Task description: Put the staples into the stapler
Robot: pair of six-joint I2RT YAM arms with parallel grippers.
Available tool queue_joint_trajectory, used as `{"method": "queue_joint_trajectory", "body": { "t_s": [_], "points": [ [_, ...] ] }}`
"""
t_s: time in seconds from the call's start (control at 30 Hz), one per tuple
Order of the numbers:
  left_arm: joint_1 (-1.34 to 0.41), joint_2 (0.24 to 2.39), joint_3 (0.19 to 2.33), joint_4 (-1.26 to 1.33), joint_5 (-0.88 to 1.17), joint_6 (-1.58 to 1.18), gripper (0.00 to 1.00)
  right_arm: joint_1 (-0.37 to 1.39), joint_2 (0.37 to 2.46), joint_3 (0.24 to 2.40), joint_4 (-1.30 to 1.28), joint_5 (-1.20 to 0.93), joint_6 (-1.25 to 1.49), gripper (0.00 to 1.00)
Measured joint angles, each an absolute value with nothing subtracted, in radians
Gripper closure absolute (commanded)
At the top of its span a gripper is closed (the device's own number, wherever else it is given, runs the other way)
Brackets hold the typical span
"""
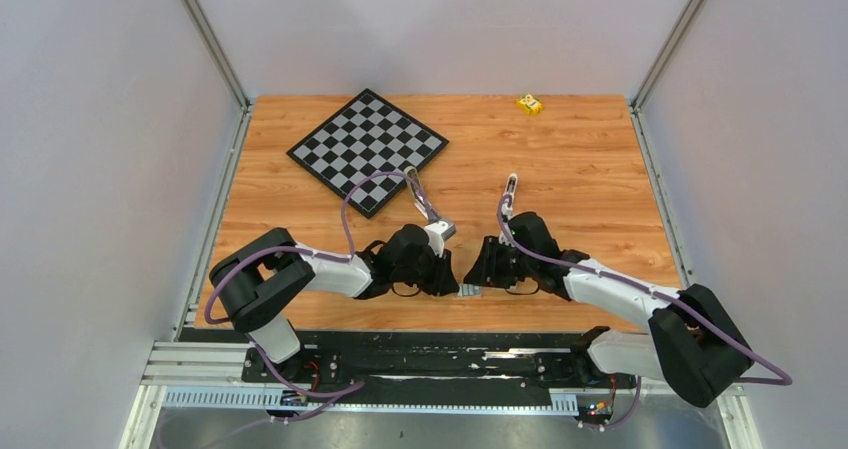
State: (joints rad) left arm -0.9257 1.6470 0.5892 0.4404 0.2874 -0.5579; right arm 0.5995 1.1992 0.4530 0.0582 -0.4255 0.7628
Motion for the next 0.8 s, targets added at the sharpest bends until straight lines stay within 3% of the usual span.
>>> {"method": "queue_joint_trajectory", "body": {
  "t_s": [0.37,0.57,0.8],
  "points": [
    [-0.928,1.589,0.587,0.44,0.265,-0.583,0.74,0.697,1.179,0.509,-0.109,-0.276,0.744,0.61],
    [-0.915,1.459,0.574,0.412,0.197,-0.58,0.74,0.756,1.224,0.563,-0.154,-0.186,0.745,0.61],
    [-0.905,1.462,0.526,0.398,0.176,-0.58,0.74,0.799,1.291,0.614,-0.197,-0.115,0.754,0.61]
  ]
}}
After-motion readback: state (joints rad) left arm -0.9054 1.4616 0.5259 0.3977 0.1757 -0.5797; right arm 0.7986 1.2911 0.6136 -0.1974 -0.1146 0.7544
